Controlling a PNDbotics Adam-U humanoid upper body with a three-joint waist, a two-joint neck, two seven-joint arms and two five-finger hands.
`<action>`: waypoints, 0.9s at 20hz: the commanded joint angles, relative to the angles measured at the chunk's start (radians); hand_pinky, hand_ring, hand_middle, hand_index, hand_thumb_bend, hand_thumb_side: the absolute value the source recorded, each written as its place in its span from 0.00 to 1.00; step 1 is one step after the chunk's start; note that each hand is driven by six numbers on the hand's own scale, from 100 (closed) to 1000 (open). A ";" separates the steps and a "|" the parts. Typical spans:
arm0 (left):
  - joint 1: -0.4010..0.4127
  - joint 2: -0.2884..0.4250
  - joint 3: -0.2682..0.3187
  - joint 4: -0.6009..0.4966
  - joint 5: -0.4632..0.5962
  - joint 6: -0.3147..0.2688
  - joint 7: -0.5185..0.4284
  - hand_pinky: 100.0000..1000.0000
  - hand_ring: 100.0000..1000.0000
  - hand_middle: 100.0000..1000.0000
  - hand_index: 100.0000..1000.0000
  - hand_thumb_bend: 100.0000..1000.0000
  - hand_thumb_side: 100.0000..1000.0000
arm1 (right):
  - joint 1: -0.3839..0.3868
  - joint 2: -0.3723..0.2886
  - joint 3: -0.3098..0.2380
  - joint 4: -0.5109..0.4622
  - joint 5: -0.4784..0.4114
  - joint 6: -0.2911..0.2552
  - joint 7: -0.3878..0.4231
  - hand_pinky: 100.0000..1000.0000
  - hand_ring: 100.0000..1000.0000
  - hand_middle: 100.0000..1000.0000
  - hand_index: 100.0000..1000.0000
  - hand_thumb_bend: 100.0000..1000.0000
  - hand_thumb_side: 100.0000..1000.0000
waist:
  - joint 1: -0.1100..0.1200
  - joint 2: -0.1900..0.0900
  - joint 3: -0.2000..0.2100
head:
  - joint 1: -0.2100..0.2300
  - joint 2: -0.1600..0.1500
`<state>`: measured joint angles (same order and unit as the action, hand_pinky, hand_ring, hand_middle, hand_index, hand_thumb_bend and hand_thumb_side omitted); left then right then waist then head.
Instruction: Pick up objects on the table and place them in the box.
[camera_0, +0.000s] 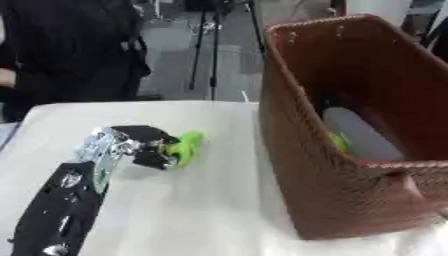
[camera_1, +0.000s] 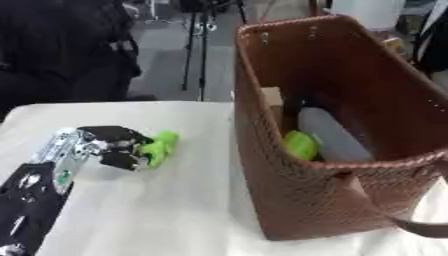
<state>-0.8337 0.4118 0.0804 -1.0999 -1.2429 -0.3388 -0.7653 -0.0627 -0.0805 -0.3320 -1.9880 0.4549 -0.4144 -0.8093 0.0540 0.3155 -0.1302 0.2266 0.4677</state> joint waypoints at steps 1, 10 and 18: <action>-0.010 0.014 0.010 -0.024 -0.001 -0.117 -0.142 0.67 0.56 0.52 0.82 0.00 0.57 | -0.007 -0.007 -0.004 -0.012 -0.004 -0.097 -0.098 0.77 0.70 0.65 0.70 0.00 0.86 | -0.002 -0.015 0.000 | 0.001 -0.012; -0.013 0.015 0.010 -0.051 0.018 -0.090 -0.142 0.55 0.45 0.42 0.64 0.00 0.28 | -0.009 -0.006 -0.005 -0.012 -0.005 -0.097 -0.098 0.77 0.70 0.65 0.70 0.00 0.86 | -0.001 -0.013 -0.001 | 0.003 -0.015; -0.014 0.010 0.020 -0.075 0.031 -0.056 -0.098 0.41 0.38 0.37 0.56 0.00 0.20 | -0.011 -0.005 -0.005 -0.012 -0.002 -0.095 -0.098 0.77 0.71 0.65 0.70 0.00 0.86 | 0.001 -0.011 -0.002 | 0.002 -0.019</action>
<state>-0.8338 0.4074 0.0902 -1.1553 -1.2174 -0.3156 -0.7886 -0.0699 -0.0802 -0.3322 -1.9880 0.4549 -0.4132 -0.8105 0.0571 0.3181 -0.1308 0.2265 0.4631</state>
